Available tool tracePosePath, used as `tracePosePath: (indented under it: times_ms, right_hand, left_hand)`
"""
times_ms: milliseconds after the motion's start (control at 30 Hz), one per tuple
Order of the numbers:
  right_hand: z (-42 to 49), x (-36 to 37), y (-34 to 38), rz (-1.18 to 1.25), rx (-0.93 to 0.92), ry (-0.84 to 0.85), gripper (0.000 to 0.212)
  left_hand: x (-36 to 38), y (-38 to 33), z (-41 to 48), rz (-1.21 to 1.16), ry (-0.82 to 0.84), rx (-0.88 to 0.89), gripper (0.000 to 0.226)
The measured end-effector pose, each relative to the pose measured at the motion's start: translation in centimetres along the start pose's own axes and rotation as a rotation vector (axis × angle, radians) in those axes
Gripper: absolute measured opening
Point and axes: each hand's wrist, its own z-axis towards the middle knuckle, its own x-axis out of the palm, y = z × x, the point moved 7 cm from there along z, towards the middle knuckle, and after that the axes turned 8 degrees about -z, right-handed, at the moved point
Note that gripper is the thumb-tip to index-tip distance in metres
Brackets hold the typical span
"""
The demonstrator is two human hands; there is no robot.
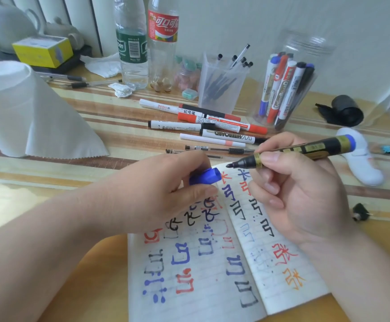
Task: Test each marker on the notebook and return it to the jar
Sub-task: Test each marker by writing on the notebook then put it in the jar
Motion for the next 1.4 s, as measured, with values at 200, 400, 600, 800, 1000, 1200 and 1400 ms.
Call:
tracePosePath:
  times_ms: [200, 400, 600, 800, 1000, 1200, 1400]
  right_hand:
    - [-0.3, 0.3, -0.1, -0.136, -0.037, 0.054, 0.006]
    - [-0.5, 0.6, -1.5, -0.270, 0.044, 0.188, 0.016]
    - [-0.2, 0.4, -1.2, -0.302, 0.087, 0.332, 0.037]
    - [-0.7, 0.7, -1.1, -0.280, 0.058, 0.307, 0.038]
    - [-0.8, 1.6, -1.4, -0.157, 0.090, 0.191, 0.008]
    - [-0.3, 0.8, -2.2, -0.316, 0.107, 0.068, 0.013]
    - [0.3, -0.5, -0.7, -0.101, -0.033, -0.041, 0.011]
  left_hand:
    - [-0.1, 0.3, 0.1, 0.005, -0.012, 0.029, 0.037]
    - [0.2, -0.3, -0.1, -0.060, -0.047, 0.077, 0.036]
    - [0.2, -0.1, -0.3, -0.357, -0.041, 0.121, 0.030]
    - [0.0, -0.9, -0.9, -0.343, -0.089, 0.215, 0.020]
    - [-1.1, -2.5, -2.0, -0.066, -0.359, 0.353, 0.015]
    - [-0.8, -1.4, -0.4, -0.085, -0.301, 0.291, 0.025]
    - [-0.8, -0.6, 0.0, -0.057, -0.349, 0.197, 0.027]
